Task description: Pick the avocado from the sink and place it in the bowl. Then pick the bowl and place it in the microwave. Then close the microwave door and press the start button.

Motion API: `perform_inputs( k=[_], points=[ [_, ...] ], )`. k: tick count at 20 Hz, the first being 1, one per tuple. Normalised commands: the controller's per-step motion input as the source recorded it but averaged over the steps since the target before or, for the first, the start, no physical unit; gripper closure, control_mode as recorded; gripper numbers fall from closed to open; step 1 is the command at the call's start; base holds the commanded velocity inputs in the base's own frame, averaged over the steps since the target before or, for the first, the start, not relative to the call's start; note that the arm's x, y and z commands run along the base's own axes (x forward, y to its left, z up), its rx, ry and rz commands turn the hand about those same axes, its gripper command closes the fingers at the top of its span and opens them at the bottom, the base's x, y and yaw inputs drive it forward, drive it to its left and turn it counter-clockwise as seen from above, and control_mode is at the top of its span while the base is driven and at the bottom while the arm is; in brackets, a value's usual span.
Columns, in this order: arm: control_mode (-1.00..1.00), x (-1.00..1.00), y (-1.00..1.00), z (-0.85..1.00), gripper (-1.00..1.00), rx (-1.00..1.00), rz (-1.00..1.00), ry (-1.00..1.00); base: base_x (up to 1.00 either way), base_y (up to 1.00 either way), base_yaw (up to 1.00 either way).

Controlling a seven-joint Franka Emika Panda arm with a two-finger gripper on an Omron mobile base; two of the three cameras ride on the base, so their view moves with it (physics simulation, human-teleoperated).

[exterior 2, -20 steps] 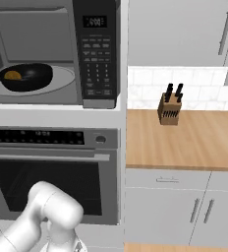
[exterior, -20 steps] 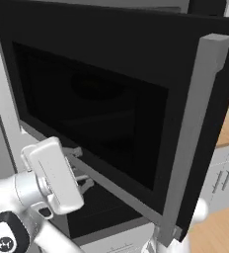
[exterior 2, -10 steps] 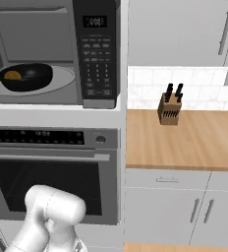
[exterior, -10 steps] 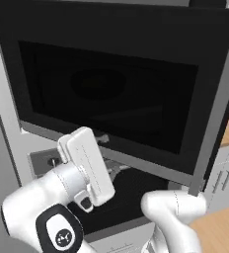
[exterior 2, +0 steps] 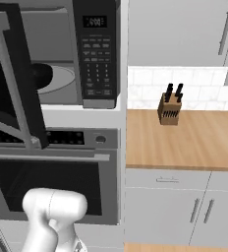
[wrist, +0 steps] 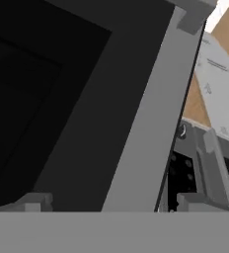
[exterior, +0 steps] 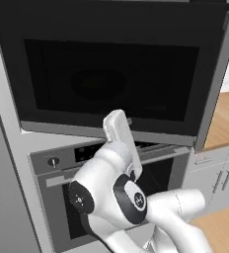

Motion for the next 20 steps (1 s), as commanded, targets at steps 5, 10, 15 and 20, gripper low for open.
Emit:
perform_inputs(
  k=[5, 10, 15, 20],
  points=[
    [-1.00, 0.48, -0.65, 0.22, -1.00, 0.12, 0.36, 0.12, 0.00, 0.00, 0.00],
    [-1.00, 0.47, -0.47, 0.35, -1.00, 0.11, 0.33, 0.16, 0.00, 0.00, 0.00],
    [-1.00, 0.64, -0.17, 0.24, -1.00, 0.12, 0.28, 0.26, 0.00, 0.00, 0.00],
    [-1.00, 0.81, 0.00, 0.01, -1.00, 0.11, 0.26, 0.35, 0.00, 0.00, 0.00]
  ],
)
